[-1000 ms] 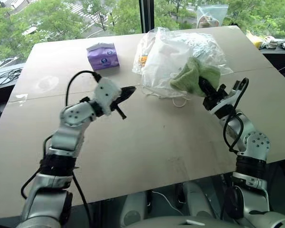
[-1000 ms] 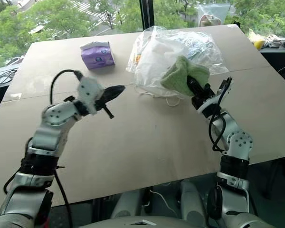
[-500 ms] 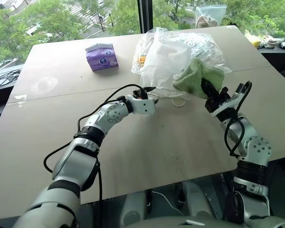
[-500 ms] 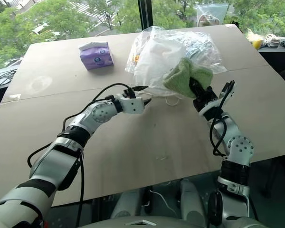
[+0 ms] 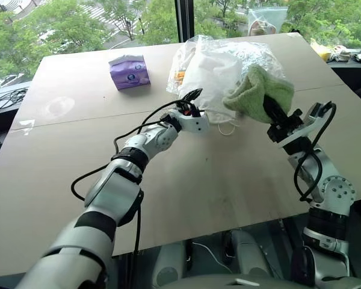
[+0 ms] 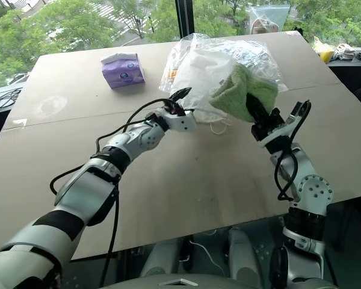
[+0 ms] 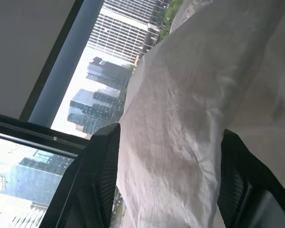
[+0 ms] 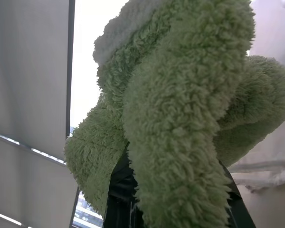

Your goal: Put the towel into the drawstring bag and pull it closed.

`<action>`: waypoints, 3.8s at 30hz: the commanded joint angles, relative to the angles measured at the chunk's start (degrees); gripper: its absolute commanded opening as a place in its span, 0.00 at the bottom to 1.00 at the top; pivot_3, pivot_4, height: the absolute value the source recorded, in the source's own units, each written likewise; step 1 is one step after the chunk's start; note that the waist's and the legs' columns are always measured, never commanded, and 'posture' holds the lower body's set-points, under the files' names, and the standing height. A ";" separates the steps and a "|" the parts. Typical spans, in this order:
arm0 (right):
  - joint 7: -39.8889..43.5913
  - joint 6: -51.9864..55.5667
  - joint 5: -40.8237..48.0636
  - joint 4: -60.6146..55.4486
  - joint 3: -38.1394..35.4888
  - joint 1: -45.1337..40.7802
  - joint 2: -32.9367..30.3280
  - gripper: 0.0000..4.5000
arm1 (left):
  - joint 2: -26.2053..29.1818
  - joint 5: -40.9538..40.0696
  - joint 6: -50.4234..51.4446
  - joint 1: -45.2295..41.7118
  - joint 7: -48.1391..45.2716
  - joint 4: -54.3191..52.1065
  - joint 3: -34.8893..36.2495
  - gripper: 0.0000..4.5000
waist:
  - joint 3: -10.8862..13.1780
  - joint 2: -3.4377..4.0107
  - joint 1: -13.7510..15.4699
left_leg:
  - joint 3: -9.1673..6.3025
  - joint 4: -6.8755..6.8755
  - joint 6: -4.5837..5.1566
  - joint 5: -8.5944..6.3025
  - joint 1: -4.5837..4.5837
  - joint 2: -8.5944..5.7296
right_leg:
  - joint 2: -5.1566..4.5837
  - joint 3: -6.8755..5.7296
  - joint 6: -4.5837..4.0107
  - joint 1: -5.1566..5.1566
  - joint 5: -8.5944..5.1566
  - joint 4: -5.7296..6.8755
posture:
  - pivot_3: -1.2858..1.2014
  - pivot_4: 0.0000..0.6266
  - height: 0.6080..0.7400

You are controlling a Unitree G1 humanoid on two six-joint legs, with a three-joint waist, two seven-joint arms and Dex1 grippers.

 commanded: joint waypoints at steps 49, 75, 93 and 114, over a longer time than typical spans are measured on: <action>9.71 8.05 -14.19 -10.49 15.98 -2.85 -3.65 0.00 | 11.65 -61.67 95.90 9.95 -56.61 -84.11 20.80 0.02 | 0.03 -0.23 -0.97 | -0.22 0.82 0.00 0.00 0.05 -0.11 | 0.18 0.49 -0.05 0.01 -0.02 0.85 | 0.52 0.24 1.00; 17.53 -6.48 -18.05 -18.23 18.07 -2.92 -5.37 0.00 | 7.11 -64.29 103.68 9.52 -43.28 -89.55 26.42 0.02 | -0.01 -0.30 -1.16 | -0.22 0.83 0.00 0.00 0.08 -0.11 | 0.38 0.78 -0.06 0.00 -0.01 0.85 | 0.52 0.24 1.00; 29.65 -23.75 -62.71 -13.24 38.45 2.59 -14.32 0.00 | -5.92 -71.35 117.66 9.68 -34.59 -88.02 40.70 0.02 | -0.04 -0.41 -1.12 | -0.23 0.86 -0.01 0.02 0.11 -0.15 | 0.40 0.78 -0.08 0.01 -0.03 0.87 | 0.52 0.24 1.00; 33.21 -27.87 -82.20 -14.88 46.22 -4.50 -14.27 0.00 | -16.40 -73.13 128.31 6.87 -28.16 -84.74 53.15 0.02 | -0.06 -0.64 -1.08 | -0.24 0.90 -0.04 0.03 0.12 -0.18 | 0.41 0.78 -0.08 0.02 -0.02 0.90 | 0.52 0.24 1.00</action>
